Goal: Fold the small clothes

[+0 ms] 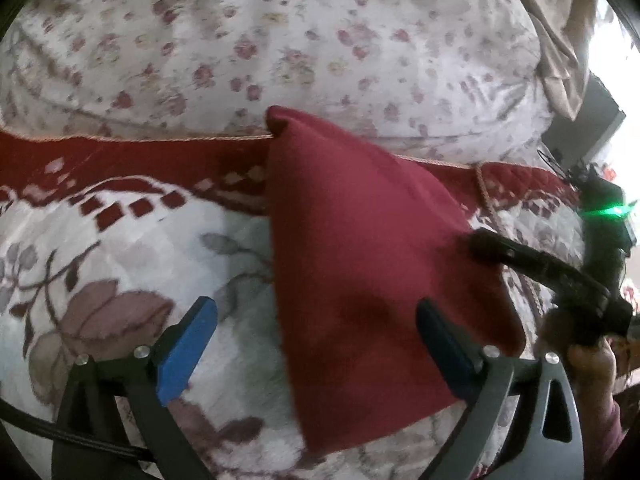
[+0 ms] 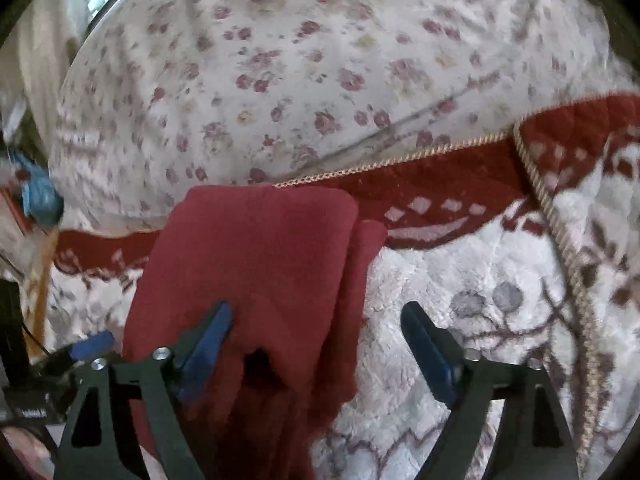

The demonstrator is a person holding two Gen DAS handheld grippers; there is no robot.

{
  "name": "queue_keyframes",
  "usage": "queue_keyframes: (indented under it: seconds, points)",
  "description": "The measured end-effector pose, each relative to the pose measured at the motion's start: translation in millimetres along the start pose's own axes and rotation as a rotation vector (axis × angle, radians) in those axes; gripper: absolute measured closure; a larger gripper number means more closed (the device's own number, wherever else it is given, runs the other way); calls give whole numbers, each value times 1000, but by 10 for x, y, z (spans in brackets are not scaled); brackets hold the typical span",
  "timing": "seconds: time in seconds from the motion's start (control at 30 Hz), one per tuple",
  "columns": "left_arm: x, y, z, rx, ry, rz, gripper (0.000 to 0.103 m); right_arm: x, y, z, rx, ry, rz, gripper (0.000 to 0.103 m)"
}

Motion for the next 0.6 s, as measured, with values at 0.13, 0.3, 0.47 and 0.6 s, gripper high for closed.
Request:
queue_keyframes:
  seconds: [0.13, 0.3, 0.47, 0.6]
  points:
    - [-10, -86, 205, -38, 38, -14, 4, 40, -37, 217, -64, -71, 21, 11]
    - [-98, -199, 446, -72, 108, -56, 4, 79, -64, 466, -116, -163, 55, 10]
    - [-161, -251, 650, -116, 162, -98, 4, -5, -54, 610, -131, -228, 38, 10]
    - [-60, -264, 617, -110, 167, -35, 23, -94, -76, 645, -123, -213, 23, 28]
Point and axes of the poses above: each gripper's, at about its wrist camera, not at the fingertips, and z roughly the way its jaws point, x to its right, y to its underside, the point moved 3 cm from there along z, roughly the way its jaws point, and after that the axes turned 10 degrees about z, right-handed, at the moved point
